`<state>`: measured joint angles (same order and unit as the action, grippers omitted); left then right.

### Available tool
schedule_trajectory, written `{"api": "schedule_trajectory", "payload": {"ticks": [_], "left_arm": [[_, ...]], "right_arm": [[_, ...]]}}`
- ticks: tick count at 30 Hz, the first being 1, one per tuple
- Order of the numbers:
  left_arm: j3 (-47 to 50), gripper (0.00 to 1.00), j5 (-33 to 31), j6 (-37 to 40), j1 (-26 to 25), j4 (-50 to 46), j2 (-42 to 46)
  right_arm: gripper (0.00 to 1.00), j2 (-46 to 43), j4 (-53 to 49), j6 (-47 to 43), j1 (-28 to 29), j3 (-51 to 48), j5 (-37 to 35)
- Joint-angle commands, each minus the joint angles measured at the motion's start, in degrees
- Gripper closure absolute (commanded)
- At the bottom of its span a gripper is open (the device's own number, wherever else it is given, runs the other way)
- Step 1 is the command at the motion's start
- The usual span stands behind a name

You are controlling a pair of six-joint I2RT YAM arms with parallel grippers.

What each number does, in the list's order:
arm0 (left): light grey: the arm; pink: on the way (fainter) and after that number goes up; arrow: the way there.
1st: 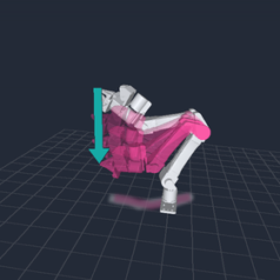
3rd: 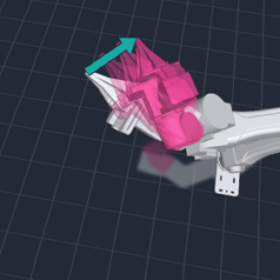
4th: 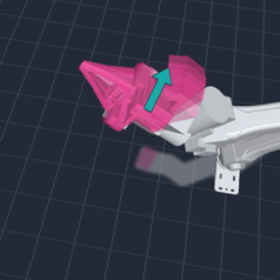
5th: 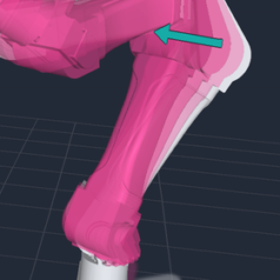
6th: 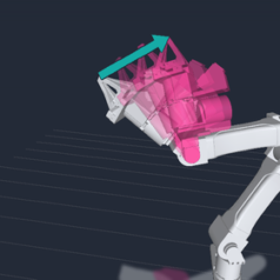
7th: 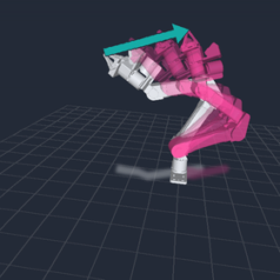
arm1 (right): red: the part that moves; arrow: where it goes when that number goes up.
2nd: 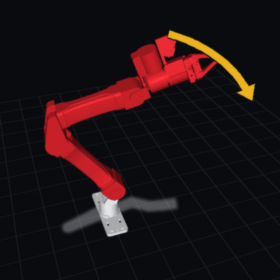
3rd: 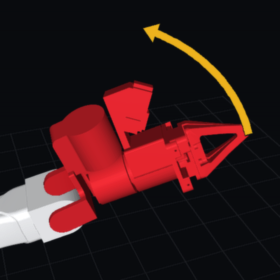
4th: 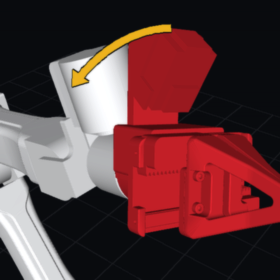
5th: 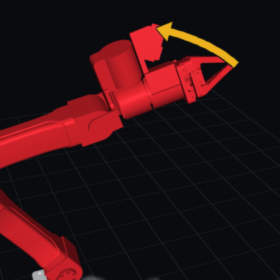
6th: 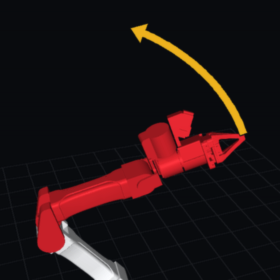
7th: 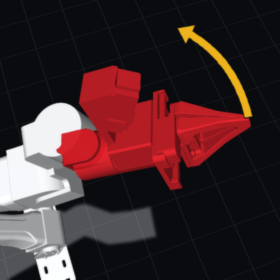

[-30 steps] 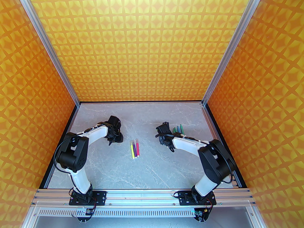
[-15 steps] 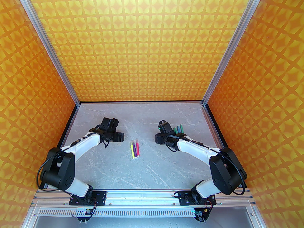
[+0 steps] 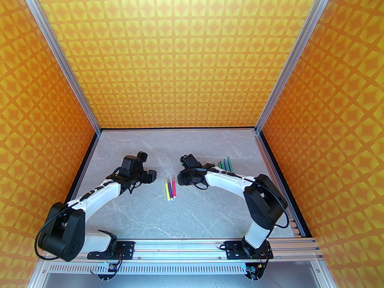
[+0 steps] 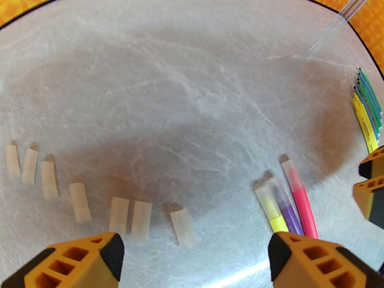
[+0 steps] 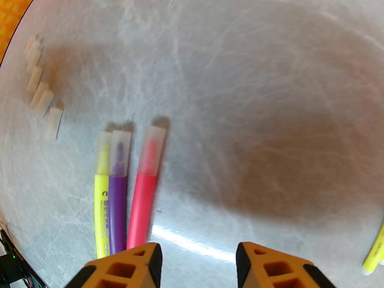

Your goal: Open the pen caps

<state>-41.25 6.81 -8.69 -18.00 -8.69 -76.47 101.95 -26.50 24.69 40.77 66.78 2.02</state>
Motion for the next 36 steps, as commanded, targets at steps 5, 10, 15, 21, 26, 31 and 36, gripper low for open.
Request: {"api": "schedule_trajectory", "payload": {"ticks": [5,10,15,21,26,31,36], "left_arm": [[3.51,0.12,0.36,1.37,1.82,4.85,3.29],[4.9,0.12,0.32,0.69,2.58,5.84,4.8],[6.07,0.12,0.32,0.09,2.85,7.08,6.99],[7.87,0.11,0.34,-0.36,3.19,9.06,9.17],[8.25,0.11,0.31,-0.67,3.32,9.98,9.33],[8.6,0.11,0.33,-1.05,3.41,10.63,9.38],[8.82,0.11,0.32,-1.05,3.39,11.05,9.69]], "right_arm": [[0.54,4.88,-5.27,0.76,2.92,5.82,2.29],[0.56,7.9,-7.01,2.1,4.35,8.29,2.05],[0.57,9.86,-8.88,3.33,5.05,10.27,2.06],[0.59,12.23,-12.02,4.29,6.06,13.12,2.4],[0.6,14.42,-14.33,4.5,6.59,15.85,2.27],[0.63,16.86,-17.52,5.1,6.77,18.51,0.35],[0.65,18.09,-19.87,5.45,6.75,20.52,-1.19]]}}
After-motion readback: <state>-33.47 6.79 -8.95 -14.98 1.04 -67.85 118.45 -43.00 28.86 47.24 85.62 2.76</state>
